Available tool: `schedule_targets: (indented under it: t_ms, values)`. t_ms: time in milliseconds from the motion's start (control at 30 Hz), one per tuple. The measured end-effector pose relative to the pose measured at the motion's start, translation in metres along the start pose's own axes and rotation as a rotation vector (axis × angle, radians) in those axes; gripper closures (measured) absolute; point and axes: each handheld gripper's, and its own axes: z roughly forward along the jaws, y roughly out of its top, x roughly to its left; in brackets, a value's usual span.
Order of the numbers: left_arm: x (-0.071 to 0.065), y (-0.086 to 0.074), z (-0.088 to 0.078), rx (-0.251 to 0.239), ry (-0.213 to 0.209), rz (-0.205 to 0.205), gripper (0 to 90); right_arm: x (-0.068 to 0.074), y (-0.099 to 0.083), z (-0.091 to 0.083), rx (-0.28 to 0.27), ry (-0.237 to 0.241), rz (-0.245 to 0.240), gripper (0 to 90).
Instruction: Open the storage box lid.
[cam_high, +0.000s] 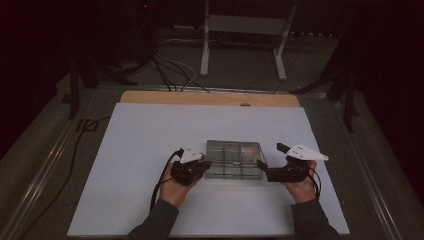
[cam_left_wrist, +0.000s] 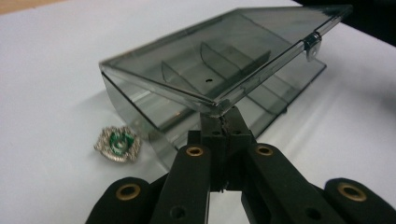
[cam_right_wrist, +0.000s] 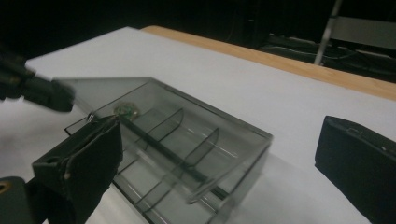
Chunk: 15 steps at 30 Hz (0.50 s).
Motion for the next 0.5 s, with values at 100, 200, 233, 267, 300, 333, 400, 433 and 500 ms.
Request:
schedule_targets:
  t_ms: [100,200,233,267,300,333,400,433,500]
  values:
    - [0.001,0.009,0.0,-0.02,0.015,0.003,90.0,0.005,0.004,0.007,0.01,0.023,-0.038,5.8]
    - [0.004,0.018,0.0,-0.037,0.025,0.0,90.0,0.009,0.006,0.015,0.029,0.027,-0.077,12.6]
    - [0.005,0.02,0.0,-0.042,0.029,-0.001,90.0,0.009,0.006,0.017,0.028,0.02,-0.087,15.3]
    - [0.005,0.022,0.0,-0.045,0.028,-0.002,90.0,0.009,0.006,0.019,0.029,0.013,-0.094,16.9]
    - [0.006,0.024,0.0,-0.047,0.031,-0.001,90.0,0.009,0.007,0.021,0.028,0.008,-0.101,21.1]
    - [0.006,0.025,0.0,-0.048,0.029,-0.002,90.0,0.009,0.007,0.022,0.026,0.004,-0.108,26.4]
    - [0.006,0.026,0.0,-0.042,0.022,-0.002,90.0,0.01,0.007,0.025,0.023,-0.01,-0.13,37.1]
    - [0.005,0.025,0.001,-0.037,0.014,-0.002,90.0,0.01,0.007,0.026,0.018,-0.023,-0.143,43.8]
    - [0.003,0.022,0.0,-0.03,0.009,0.011,85.4,0.009,0.008,0.027,0.016,-0.031,-0.155,47.3]
